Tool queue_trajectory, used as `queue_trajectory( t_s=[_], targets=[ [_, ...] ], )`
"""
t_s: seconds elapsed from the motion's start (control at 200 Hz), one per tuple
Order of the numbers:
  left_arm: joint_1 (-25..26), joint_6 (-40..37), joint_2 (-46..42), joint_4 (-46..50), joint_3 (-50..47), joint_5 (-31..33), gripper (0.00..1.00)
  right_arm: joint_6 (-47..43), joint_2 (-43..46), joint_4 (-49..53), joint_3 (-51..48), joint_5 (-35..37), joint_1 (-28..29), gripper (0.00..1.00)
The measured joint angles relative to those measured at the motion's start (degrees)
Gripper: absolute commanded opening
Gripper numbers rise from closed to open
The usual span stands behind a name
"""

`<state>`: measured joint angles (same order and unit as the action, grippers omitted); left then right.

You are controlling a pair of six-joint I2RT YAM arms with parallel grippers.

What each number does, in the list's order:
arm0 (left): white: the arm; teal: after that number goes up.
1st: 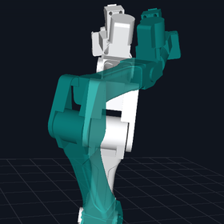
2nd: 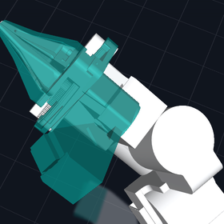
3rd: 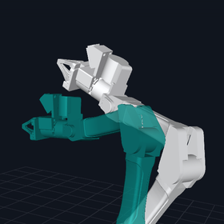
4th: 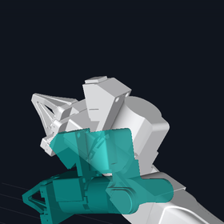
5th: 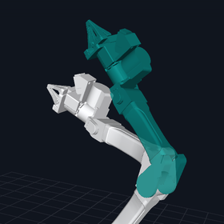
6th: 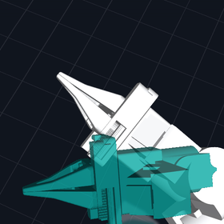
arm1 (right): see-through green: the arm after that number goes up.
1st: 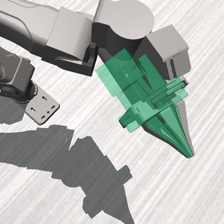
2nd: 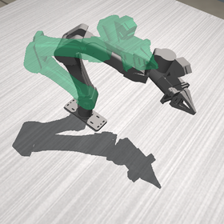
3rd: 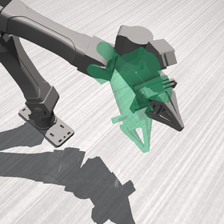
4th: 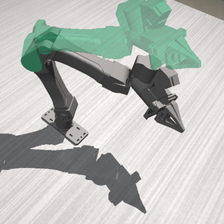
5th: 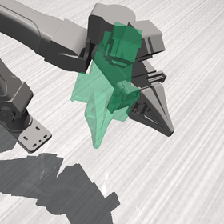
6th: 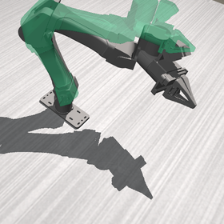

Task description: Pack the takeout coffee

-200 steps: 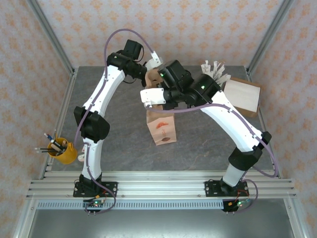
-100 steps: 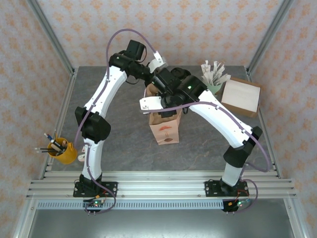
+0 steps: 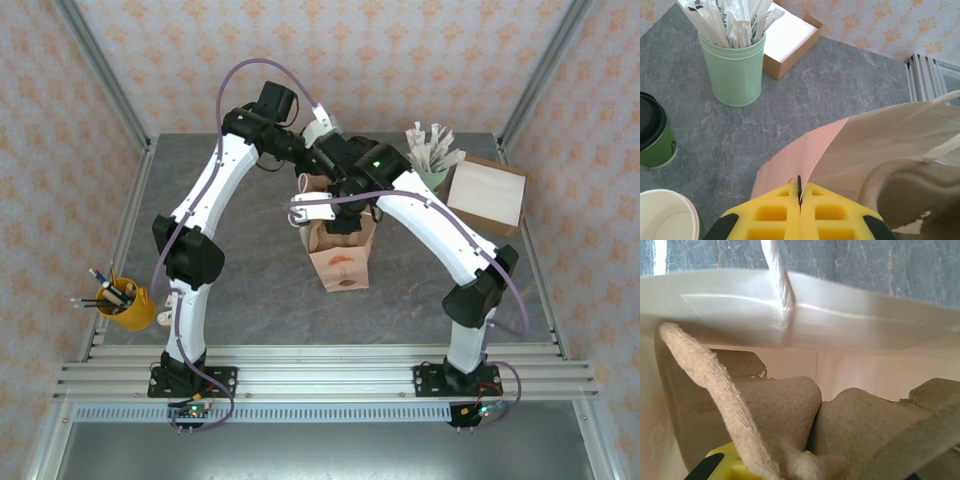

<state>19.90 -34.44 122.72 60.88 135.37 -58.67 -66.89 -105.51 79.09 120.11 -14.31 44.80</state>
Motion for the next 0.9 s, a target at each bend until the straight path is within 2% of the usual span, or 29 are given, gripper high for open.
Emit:
queue_trajectory(
  t_s=[0.095,0.195,0.235,0.4,0.56,0.626,0.761,0.851,0.901],
  targets=[
    [-0.2,3.1,0.4,0.4,2.4,0.6,0.61,0.5,-0.1,-0.2,0.0,-1.0,-0.3,0.0],
    [-0.1,7.3,0.4,0.9,7.3,2.1,0.84,1.1,0.0,-1.0,-0.5,-1.7,-0.8,0.0],
    [-0.2,9.3,-0.1,0.5,8.7,3.6,0.99,1.3,0.0,-1.5,-0.8,-1.9,-1.0,0.0],
    [-3.1,20.3,-6.4,-0.2,5.9,11.2,1.0,2.4,1.9,-4.1,-5.9,-3.7,-1.4,0.0],
    [-6.6,31.3,-21.0,-1.4,-8.2,23.1,0.97,4.5,3.6,-6.1,-8.4,-4.9,-2.4,0.0],
    [-6.5,34.4,-28.2,-3.4,-16.5,23.4,0.95,5.0,3.7,-6.3,-8.4,-5.2,-2.8,0.0],
    [-4.7,40.0,-43.8,-9.8,-35.9,19.8,0.89,5.9,3.8,-7.1,-8.8,-5.5,-3.2,0.0],
    [-1.9,42.3,-48.4,-11.9,-41.4,19.5,0.88,6.4,3.9,-7.8,-9.5,-6.0,-3.3,0.0],
    [-0.2,43.2,-48.8,-13.2,-42.2,19.5,0.84,6.5,3.9,-8.0,-9.7,-6.4,-3.3,0.0]
  ],
)
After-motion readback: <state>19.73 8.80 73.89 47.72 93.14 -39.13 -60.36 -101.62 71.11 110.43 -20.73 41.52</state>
